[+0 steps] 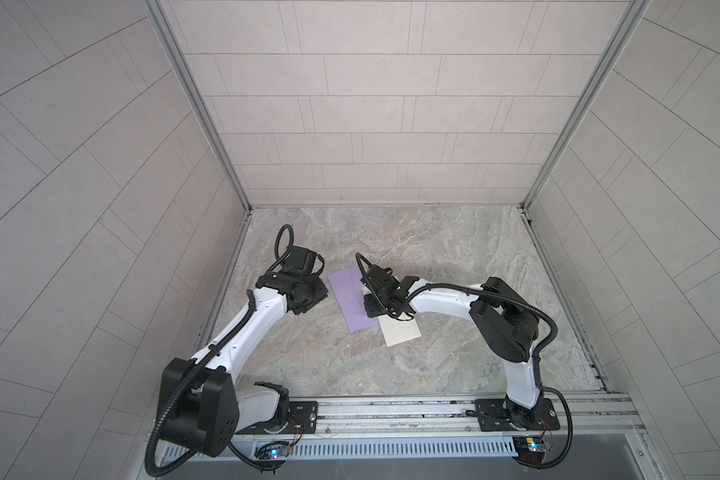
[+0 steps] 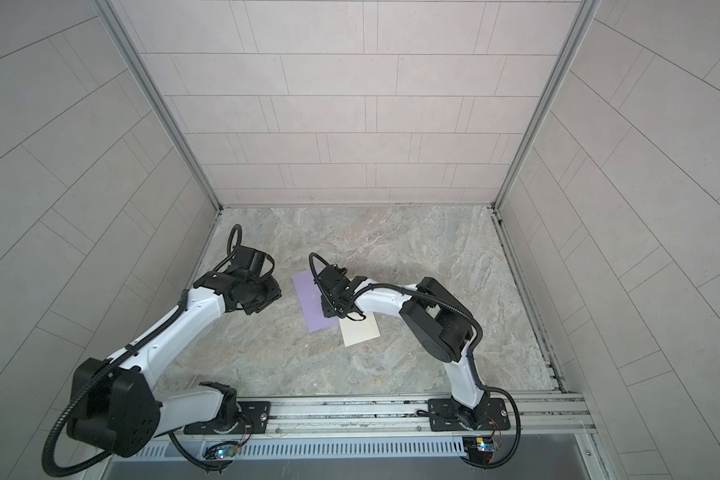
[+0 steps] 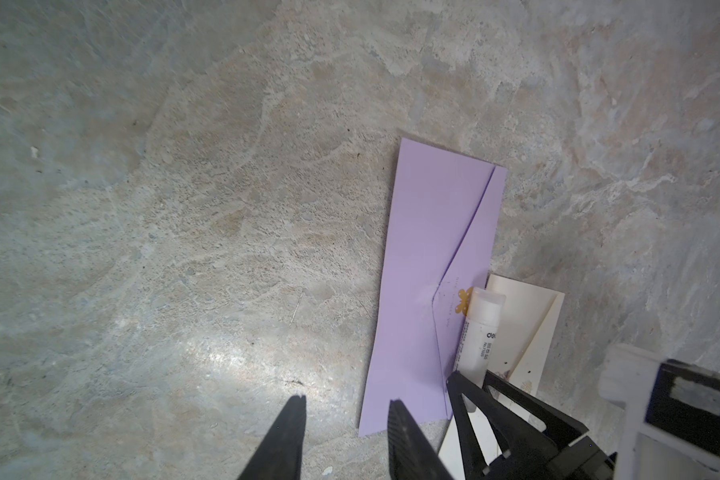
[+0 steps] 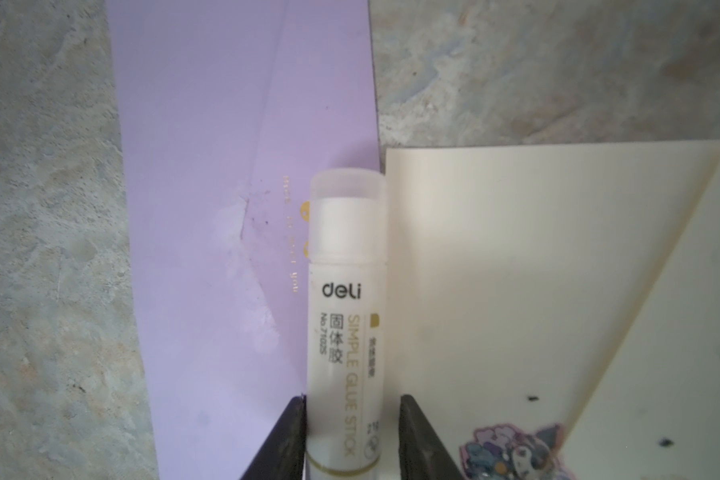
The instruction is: Place the letter into the envelope and seal it
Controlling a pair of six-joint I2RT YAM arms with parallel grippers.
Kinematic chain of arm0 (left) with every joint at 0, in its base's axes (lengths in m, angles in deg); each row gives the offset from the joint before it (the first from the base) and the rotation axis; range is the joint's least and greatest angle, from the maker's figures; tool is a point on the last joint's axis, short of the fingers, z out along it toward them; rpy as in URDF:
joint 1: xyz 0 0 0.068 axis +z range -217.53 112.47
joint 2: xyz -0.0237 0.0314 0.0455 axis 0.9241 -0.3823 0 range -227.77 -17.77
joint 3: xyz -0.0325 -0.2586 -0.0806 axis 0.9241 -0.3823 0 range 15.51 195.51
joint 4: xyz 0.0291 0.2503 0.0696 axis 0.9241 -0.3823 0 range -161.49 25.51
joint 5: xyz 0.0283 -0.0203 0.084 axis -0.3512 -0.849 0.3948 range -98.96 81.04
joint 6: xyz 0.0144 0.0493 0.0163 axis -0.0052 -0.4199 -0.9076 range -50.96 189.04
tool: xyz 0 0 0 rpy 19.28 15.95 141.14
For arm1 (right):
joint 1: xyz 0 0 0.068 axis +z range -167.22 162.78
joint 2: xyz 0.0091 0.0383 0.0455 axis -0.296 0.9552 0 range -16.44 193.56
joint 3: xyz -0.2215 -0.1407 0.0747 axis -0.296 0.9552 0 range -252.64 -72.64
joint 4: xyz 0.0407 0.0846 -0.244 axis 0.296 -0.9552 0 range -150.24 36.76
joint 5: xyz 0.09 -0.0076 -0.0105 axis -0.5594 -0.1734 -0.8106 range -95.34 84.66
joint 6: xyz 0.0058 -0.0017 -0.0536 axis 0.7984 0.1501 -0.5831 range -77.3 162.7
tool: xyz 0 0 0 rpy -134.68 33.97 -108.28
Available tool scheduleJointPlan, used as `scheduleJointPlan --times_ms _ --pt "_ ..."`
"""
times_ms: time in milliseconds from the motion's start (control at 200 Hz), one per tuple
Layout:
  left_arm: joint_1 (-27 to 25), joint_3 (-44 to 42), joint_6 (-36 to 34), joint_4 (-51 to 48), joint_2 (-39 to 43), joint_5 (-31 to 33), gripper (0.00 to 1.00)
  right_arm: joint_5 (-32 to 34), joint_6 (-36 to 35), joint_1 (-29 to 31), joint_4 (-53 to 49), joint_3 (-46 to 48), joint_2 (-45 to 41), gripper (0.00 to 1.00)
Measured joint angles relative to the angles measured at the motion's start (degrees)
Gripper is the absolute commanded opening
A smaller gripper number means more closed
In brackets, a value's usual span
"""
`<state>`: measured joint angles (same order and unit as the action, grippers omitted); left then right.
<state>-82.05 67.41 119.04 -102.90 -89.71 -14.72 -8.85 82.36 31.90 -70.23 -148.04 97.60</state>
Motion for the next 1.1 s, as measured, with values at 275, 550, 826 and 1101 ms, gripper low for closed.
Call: scheduleJointPlan --times_ms 275,550,826,1101 --pt "0.48 0.17 -1.29 -0.13 0.42 4.98 0.41 1.11 -1.79 0.0 0.59 1.9 -5.57 0.45" --pt "4.83 -0.15 -9.9 1.14 5.51 24.96 0.95 18.14 -2.64 -4.42 -1.73 10.29 -28.35 0.49" --pt "12.13 -12.44 -21.88 14.49 5.92 42.14 1.0 41.94 -6.1 -26.8 -3.34 32.63 -54.14 0.61" --pt "14.88 -13.99 -23.93 24.02 -0.59 40.61 1.0 52.15 -18.84 -31.58 16.5 51.12 -50.25 0.63"
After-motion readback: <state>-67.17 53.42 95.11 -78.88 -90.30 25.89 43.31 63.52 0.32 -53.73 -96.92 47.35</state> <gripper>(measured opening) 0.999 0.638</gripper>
